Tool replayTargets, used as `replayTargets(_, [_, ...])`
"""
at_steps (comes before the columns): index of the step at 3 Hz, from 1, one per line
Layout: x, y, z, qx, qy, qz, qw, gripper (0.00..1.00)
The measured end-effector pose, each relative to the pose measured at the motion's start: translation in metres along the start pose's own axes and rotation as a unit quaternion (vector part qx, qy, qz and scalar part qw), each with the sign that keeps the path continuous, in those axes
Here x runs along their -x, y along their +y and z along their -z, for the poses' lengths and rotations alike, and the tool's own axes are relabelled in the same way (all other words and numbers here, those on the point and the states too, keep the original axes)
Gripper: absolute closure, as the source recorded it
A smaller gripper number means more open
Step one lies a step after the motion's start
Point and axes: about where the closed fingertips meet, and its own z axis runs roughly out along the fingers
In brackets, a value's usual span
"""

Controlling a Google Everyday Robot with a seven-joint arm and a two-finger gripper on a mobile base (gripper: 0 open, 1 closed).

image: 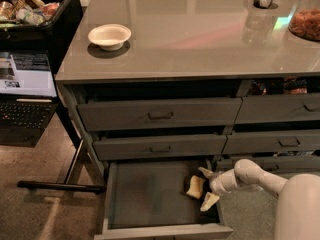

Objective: Pick sponge from bottom drawer and place on counter

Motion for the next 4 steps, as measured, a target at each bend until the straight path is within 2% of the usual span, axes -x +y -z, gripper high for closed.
replayTargets(1, [-0.002,-0.001,-0.005,-0.008,0.007,-0.006,0.9999,0.0])
replayTargets(3, [-0.019,-0.02,-0.057,-0.022,0.048,-0.013,0.9985,0.0])
replayTargets(4, [-0.035,-0.03,-0.075,-0.03,0.068,-0.022,0.997,0.0])
